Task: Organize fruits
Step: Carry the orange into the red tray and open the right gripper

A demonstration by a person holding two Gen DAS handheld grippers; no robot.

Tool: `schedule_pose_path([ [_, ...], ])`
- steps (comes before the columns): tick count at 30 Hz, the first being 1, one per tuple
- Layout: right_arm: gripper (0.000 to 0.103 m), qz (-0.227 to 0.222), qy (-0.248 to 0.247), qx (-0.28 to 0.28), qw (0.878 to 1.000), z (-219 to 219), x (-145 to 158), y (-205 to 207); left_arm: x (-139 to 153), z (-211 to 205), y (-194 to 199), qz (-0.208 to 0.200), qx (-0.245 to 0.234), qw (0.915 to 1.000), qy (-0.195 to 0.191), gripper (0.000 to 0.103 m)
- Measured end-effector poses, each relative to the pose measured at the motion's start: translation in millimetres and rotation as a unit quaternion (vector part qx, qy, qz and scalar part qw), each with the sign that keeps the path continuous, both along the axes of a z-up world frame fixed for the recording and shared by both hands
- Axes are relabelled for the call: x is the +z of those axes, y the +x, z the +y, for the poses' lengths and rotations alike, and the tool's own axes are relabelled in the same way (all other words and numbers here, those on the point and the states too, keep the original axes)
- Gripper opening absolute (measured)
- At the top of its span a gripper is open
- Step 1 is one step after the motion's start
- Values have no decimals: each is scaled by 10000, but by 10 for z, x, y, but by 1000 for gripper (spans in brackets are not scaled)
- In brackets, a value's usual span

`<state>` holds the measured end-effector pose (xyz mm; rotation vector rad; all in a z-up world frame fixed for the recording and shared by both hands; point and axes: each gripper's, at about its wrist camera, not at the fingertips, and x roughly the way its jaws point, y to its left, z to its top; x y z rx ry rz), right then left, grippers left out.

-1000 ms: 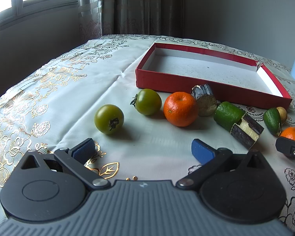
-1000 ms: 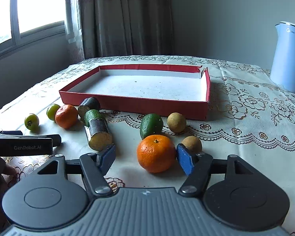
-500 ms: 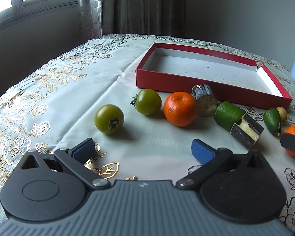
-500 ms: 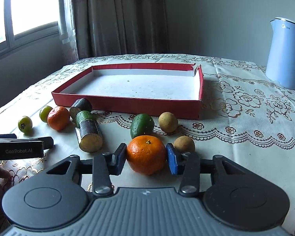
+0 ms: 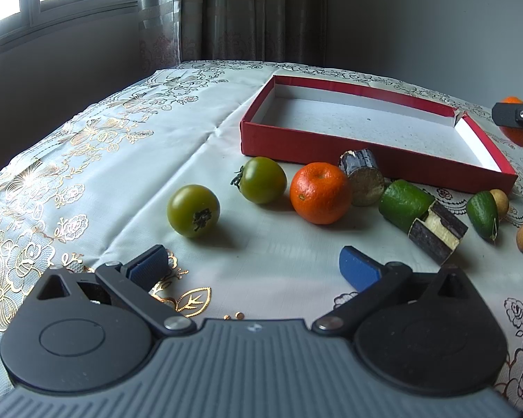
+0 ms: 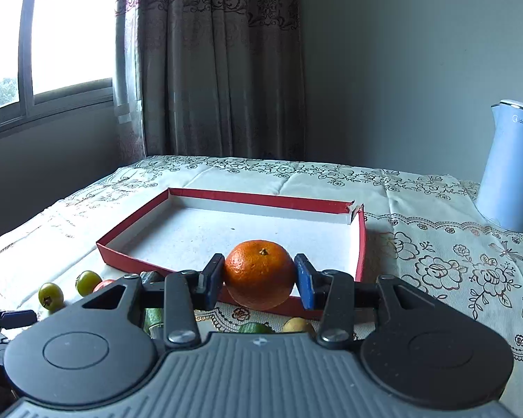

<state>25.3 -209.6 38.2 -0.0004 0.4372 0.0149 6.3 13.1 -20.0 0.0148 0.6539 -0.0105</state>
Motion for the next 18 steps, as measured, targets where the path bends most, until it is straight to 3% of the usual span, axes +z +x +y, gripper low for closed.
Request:
schedule_pose_path([
  [8, 42, 451, 102, -432, 9980, -239, -239, 640, 1, 1, 0, 2, 0, 10000, 0, 103],
  [14, 43, 550, 69, -589, 9967, -308, -373, 790, -4, -1, 2, 7, 0, 10000, 3, 103],
  [18, 60, 501, 118, -650, 9966, -360, -372, 750, -7, -5, 2, 12, 0, 10000, 5, 103],
])
